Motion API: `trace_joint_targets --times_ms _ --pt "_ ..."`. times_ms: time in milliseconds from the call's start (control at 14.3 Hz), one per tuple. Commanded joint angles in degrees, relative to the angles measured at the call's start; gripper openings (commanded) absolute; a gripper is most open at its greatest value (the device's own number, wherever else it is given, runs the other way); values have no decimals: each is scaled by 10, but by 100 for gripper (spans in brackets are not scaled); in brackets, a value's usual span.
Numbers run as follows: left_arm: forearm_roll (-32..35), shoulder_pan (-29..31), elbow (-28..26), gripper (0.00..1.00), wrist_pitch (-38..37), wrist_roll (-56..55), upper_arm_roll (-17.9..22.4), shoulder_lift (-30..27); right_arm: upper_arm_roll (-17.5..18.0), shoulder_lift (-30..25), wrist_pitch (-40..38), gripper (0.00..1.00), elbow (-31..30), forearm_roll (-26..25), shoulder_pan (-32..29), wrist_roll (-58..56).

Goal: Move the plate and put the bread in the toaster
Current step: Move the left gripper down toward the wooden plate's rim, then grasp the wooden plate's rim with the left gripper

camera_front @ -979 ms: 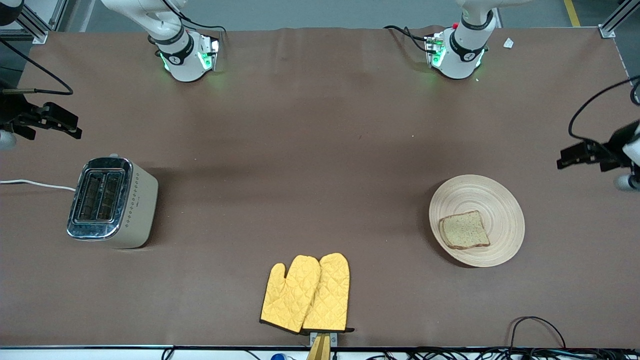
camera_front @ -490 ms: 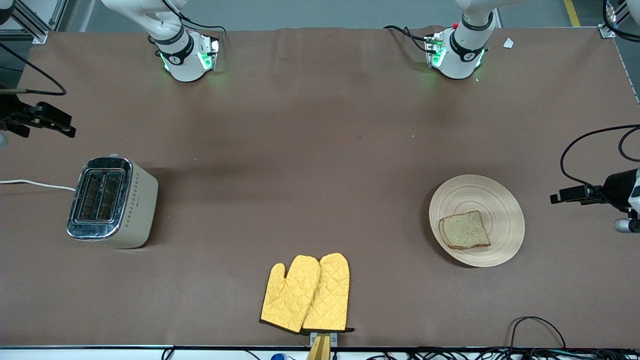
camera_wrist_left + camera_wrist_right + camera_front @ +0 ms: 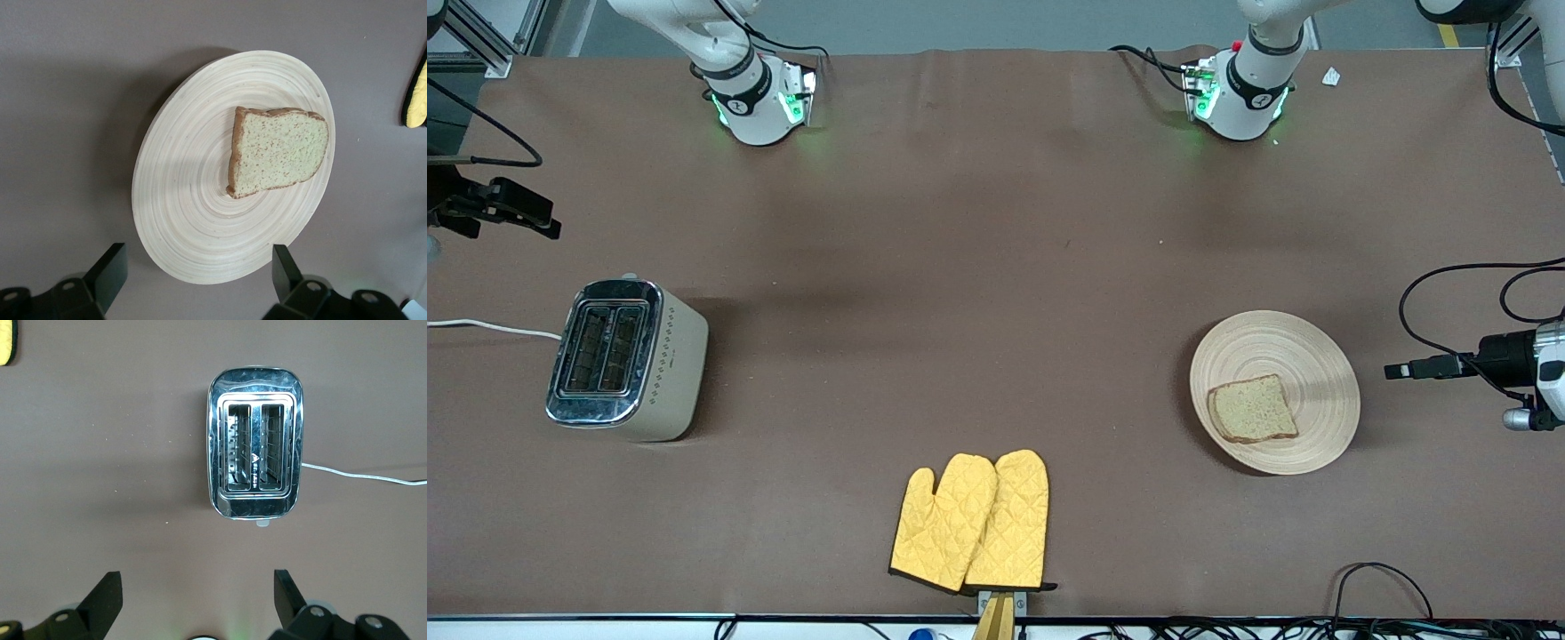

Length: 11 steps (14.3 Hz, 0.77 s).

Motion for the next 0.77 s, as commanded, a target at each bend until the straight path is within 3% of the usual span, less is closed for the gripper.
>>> trace_joint_targets --times_ms 0,280,700 --pt "-21 8 10 91 11 14 -1 29 -2 -14 17 100 -10 2 -6 5" --pt "-44 6 10 76 45 47 -1 70 -3 -14 -7 100 -10 3 -26 5" --pt "-51 4 11 69 84 82 -4 111 -3 -14 7 100 -7 3 -32 -2"
